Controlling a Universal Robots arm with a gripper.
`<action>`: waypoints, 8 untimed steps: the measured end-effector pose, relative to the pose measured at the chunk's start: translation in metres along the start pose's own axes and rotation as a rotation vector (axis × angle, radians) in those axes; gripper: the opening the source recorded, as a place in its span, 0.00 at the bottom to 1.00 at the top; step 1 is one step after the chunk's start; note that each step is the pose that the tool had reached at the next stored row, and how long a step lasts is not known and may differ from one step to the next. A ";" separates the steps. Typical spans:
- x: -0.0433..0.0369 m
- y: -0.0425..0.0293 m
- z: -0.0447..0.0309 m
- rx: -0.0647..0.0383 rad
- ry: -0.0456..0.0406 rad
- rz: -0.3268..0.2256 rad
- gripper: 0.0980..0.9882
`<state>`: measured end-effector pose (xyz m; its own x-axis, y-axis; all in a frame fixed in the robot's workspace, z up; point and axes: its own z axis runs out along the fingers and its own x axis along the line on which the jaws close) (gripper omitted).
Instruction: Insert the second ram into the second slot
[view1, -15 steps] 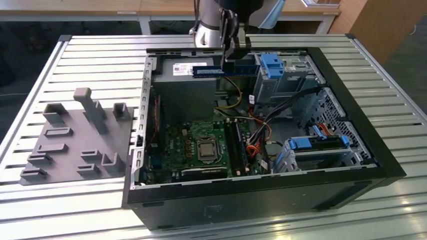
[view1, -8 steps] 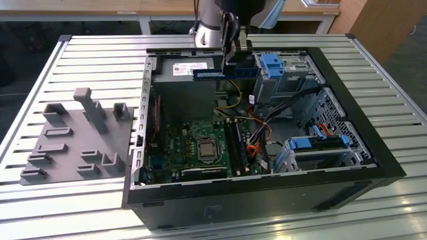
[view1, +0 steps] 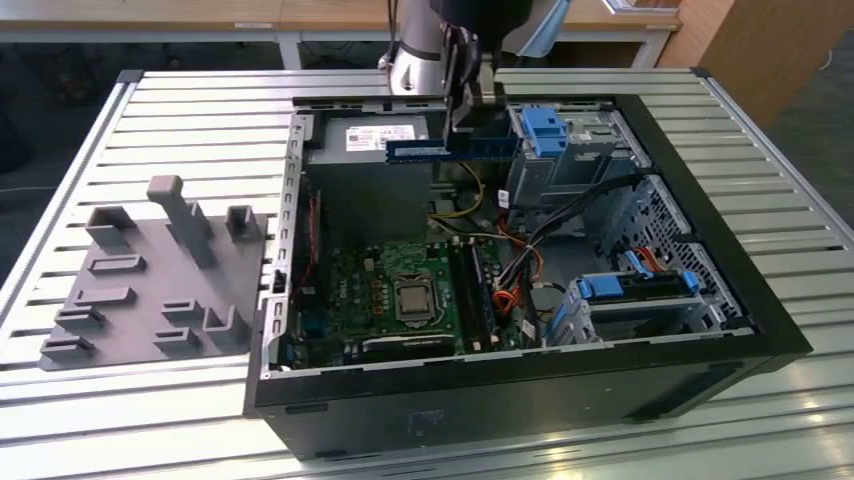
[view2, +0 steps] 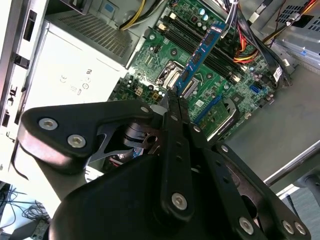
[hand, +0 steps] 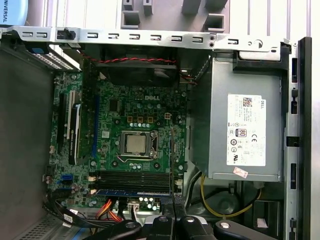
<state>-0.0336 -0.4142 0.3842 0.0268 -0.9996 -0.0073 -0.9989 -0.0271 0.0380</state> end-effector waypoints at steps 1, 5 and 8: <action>0.0004 0.0000 0.0000 0.000 0.0001 0.000 0.02; 0.0019 0.0001 0.0000 0.000 0.0007 0.000 0.02; 0.0031 0.0001 0.0000 0.000 0.0011 0.000 0.02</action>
<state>-0.0336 -0.4173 0.3842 0.0269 -0.9996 -0.0062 -0.9989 -0.0271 0.0380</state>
